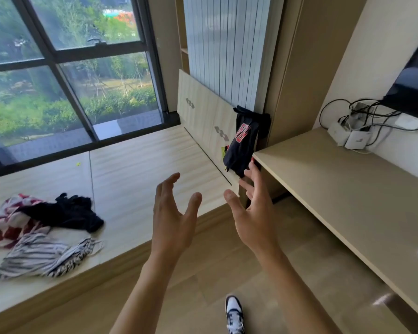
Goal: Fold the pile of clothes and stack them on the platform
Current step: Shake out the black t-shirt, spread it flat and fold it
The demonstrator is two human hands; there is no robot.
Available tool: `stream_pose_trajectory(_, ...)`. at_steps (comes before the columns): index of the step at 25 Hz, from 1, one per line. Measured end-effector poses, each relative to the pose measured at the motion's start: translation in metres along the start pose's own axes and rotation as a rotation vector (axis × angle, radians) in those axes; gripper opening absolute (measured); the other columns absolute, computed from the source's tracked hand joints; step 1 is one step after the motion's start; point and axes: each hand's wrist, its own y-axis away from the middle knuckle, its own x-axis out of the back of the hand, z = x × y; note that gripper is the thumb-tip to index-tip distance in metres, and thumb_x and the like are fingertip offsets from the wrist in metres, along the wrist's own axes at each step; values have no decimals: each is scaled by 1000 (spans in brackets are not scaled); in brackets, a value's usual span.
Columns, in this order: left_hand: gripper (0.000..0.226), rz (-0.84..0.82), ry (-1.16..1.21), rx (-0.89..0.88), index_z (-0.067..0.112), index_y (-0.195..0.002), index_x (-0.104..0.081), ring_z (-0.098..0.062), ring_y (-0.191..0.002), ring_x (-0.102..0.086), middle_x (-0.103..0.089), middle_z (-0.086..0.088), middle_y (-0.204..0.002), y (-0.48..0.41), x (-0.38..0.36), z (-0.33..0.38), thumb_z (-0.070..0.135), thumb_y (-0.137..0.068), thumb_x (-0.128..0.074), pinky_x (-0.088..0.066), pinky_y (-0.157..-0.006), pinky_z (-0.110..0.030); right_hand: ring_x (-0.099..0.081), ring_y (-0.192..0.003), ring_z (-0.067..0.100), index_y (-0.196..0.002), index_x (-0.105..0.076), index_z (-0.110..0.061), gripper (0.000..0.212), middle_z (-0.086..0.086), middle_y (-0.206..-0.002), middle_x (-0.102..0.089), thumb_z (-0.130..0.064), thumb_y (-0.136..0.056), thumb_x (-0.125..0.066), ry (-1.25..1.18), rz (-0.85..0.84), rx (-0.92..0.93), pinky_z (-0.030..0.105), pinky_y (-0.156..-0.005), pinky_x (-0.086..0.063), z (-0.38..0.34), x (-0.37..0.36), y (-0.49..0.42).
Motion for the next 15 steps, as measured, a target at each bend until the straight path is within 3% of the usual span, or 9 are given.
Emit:
stream_pose_trajectory(3, 61, -18, -19, -30, 22, -149, -42, -13, -138, -44, -45, 6, -151, -81, -44, -12, 36, -95, -64, -34, -104, -28, -45, -137, 4, -156, -21, -35, 76, -9, -160, -34, -43, -94, -64, -13, 25, 3, 16, -100, -39, 37, -8, -82)
stream_pose_trajectory(7, 59, -7, -18, -40, 21, -148, -43, -10, -134, -46, -47, 6, -149, -186, -91, -10, 36, -95, -64, -36, -104, -28, -48, -135, 6, -156, -24, -30, 79, -8, -158, -38, -44, -89, -62, -30, 25, -29, 5, -95, -38, 68, -11, -197)
stream_pose_trajectory(10, 51, -43, -10, -43, 23, -143, -48, -6, -126, -50, -53, 7, -143, -251, -121, -13, 37, -96, -63, -42, -102, -30, -48, -136, 8, -156, -27, -29, 80, -7, -156, -42, -50, -86, -60, -20, 4, -16, 20, -104, -42, 89, -20, -272)
stream_pose_trajectory(13, 46, -103, -17, -17, 24, -139, -51, -4, -120, -51, -56, 7, -139, -300, -150, -28, 38, -96, -62, -45, -101, -31, -50, -134, 7, -154, -31, -26, 77, -5, -153, -45, -47, -86, -60, -20, 5, -68, 15, -97, -43, 109, -33, -324)
stream_pose_trajectory(15, 45, -141, -8, 8, 25, -138, -51, -3, -118, -51, -56, 7, -138, -336, -169, -41, 37, -96, -63, -45, -100, -30, -51, -134, 8, -154, -32, -25, 75, -4, -152, -46, -43, -87, -61, -21, 22, -102, 20, -100, -47, 129, -44, -355)
